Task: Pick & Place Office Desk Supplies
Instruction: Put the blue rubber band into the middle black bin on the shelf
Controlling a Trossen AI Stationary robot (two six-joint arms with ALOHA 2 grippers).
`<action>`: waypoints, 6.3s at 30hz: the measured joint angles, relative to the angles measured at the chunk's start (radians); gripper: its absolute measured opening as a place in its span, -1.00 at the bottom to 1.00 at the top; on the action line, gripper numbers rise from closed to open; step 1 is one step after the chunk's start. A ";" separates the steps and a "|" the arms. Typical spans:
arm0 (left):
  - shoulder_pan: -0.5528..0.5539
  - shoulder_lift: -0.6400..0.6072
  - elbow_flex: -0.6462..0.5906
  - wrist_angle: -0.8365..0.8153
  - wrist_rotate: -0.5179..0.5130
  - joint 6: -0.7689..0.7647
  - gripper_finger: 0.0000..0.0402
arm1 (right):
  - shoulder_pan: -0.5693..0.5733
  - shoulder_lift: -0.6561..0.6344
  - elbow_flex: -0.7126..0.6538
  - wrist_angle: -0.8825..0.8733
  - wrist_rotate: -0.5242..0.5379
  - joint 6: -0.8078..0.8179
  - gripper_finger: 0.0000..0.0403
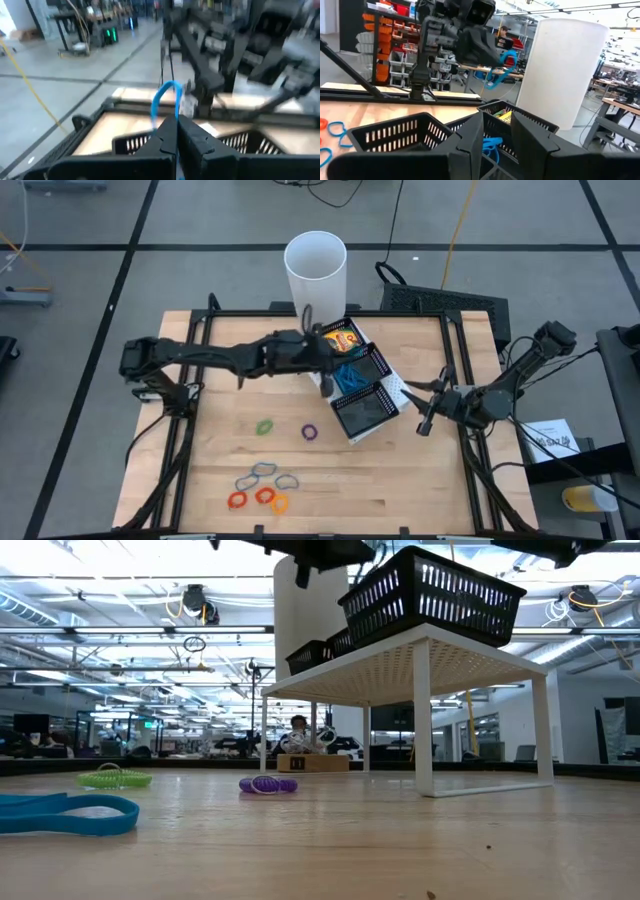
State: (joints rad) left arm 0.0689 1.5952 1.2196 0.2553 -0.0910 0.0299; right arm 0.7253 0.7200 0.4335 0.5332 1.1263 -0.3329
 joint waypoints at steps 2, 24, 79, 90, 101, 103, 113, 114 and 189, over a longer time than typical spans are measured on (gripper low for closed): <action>0.009 0.030 0.047 -0.061 0.017 0.014 -0.98 | -0.008 0.000 0.000 0.000 0.001 0.007 -0.56; 0.000 0.136 0.095 -0.136 0.006 -0.069 -0.91 | -0.017 0.000 0.000 -0.001 0.000 0.018 -0.56; -0.202 -0.282 0.083 -1.115 -0.034 -0.373 0.12 | -0.059 0.000 0.000 -0.053 -0.053 0.085 -0.56; -0.567 -0.353 -0.180 -1.017 -0.117 -0.661 0.12 | -0.059 0.000 0.000 -0.052 -0.053 0.085 -0.57; -0.716 -0.336 -0.528 -0.705 0.005 -1.029 0.12 | -0.059 0.000 0.000 -0.057 -0.054 0.082 -0.59; -0.742 -0.337 -0.561 -0.693 0.035 -1.134 0.12 | -0.059 0.000 0.000 -0.059 -0.054 0.081 -0.59; -0.809 -0.303 -0.638 -0.621 -0.043 -1.330 0.12 | -0.059 0.000 0.000 -0.083 -0.054 0.078 -0.59; -0.809 -0.295 -0.638 -0.607 -0.059 -1.314 0.12 | -0.059 0.000 0.000 -0.083 -0.054 0.078 -0.59; -0.661 -0.271 -0.451 -0.427 -0.678 -0.250 -0.99 | -0.171 0.035 0.004 0.079 -0.217 0.049 -0.61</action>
State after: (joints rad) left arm -0.5916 1.3243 0.7689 -0.1716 -0.7687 -0.2200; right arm 0.5540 0.7554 0.4380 0.6124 0.9093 -0.2843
